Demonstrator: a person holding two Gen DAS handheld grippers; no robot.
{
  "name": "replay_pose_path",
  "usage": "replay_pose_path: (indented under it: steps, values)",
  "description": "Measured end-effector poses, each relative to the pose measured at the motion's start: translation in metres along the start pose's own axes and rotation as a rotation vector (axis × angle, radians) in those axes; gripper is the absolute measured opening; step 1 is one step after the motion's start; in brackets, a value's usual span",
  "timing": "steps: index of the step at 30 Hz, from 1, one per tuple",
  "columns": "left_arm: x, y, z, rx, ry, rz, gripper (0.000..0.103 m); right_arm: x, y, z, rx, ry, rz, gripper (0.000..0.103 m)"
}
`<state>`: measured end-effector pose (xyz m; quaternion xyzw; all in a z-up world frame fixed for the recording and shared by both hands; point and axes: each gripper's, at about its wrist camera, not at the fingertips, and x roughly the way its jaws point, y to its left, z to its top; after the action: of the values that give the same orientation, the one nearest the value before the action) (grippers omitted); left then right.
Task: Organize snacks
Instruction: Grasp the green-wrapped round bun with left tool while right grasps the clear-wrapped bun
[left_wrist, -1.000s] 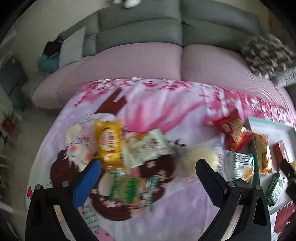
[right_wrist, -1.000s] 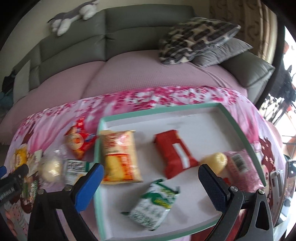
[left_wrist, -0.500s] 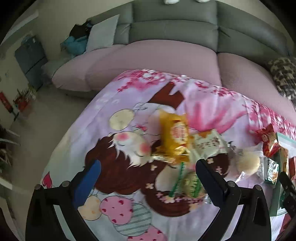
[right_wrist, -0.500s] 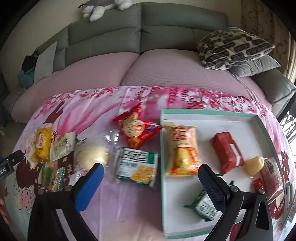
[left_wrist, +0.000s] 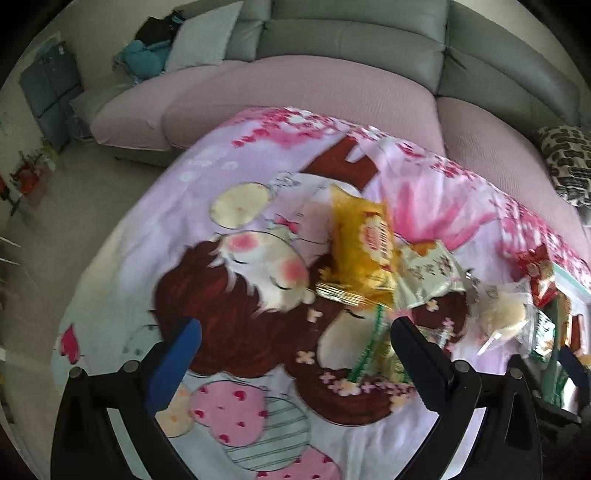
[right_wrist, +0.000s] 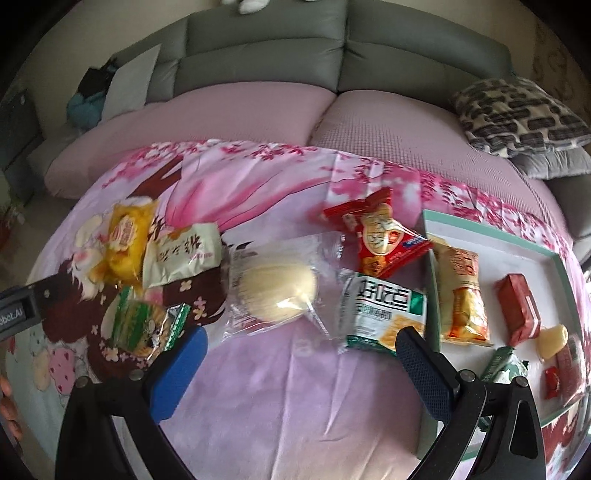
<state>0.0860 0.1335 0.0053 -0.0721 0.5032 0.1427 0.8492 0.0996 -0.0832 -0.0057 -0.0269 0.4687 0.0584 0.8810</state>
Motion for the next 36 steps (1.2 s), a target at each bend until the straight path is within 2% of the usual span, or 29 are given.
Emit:
replay_pose_path:
  steps: [5,9,13,17,22,25,28,32,34,36]
  values:
    - [0.011,-0.015,-0.006,0.036,0.033,-0.051,0.102,0.007,0.0,-0.001,0.002,0.013,-0.011,0.103]
    - [0.025,-0.034,-0.01,0.058,0.086,-0.135,0.102,0.009,-0.004,-0.002,0.007,0.016,-0.026,0.103]
    - [0.037,-0.053,-0.014,0.102,0.119,-0.15,0.102,0.012,-0.008,-0.002,0.012,0.017,-0.039,0.103]
    - [0.045,-0.057,-0.017,0.099,0.15,-0.171,0.102,0.016,-0.012,-0.004,-0.004,0.025,-0.078,0.103]
    - [0.053,-0.059,-0.017,0.1,0.169,-0.169,0.102,0.018,-0.015,-0.005,-0.012,0.028,-0.094,0.103]
    - [0.062,-0.062,-0.017,0.127,0.187,-0.123,0.102,0.019,-0.017,-0.007,-0.011,0.028,-0.103,0.103]
    - [0.065,-0.06,-0.019,0.117,0.194,-0.128,0.102,0.018,-0.022,-0.007,0.004,0.028,-0.103,0.103]
    - [0.067,-0.061,-0.019,0.135,0.183,-0.098,0.102,0.018,-0.025,-0.006,0.022,0.026,-0.099,0.103]
    - [0.067,-0.061,-0.021,0.137,0.181,-0.11,0.095,0.018,-0.025,-0.006,0.025,0.026,-0.091,0.103]
    - [0.066,-0.062,-0.019,0.137,0.181,-0.139,0.079,0.02,-0.022,-0.007,0.018,0.029,-0.088,0.103]
